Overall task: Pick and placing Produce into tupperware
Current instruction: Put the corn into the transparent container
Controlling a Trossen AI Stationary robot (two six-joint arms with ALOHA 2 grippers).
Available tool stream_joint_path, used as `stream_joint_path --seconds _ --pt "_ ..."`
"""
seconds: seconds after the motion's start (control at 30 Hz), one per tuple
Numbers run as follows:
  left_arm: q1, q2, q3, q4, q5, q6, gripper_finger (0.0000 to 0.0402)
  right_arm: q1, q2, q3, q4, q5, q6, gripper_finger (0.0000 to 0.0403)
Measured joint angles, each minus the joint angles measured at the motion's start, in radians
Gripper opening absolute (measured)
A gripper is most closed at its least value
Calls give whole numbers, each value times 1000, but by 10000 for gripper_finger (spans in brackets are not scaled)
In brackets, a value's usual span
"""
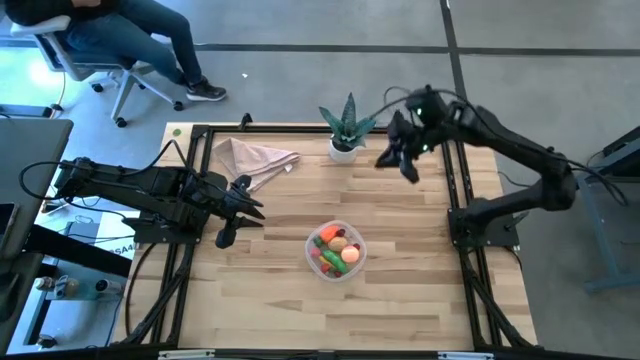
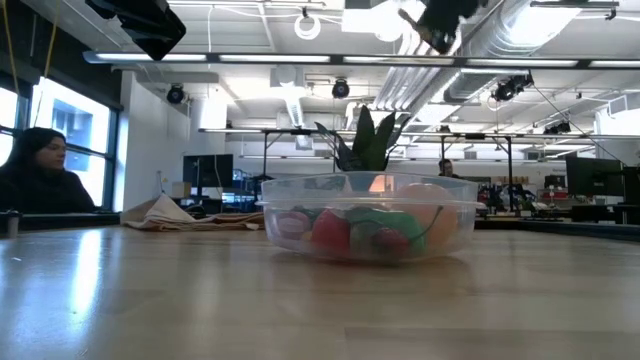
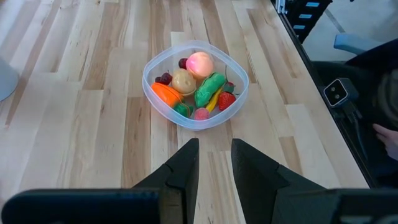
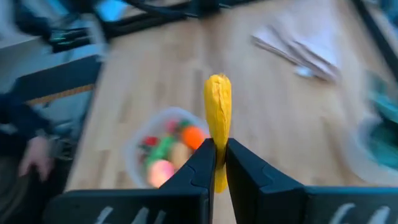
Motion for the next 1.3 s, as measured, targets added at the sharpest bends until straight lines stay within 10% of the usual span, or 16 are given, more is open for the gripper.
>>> stream_joint_path --seconds 0.5,0.87,1.3 --pt "0 0 0 0 0 0 83 507 260 0 142 320 98 18" --pt "0 0 0 0 0 0 83 541 583 0 150 310 113 18" --pt "0 0 0 0 0 0 83 538 634 0 204 394 111 18"
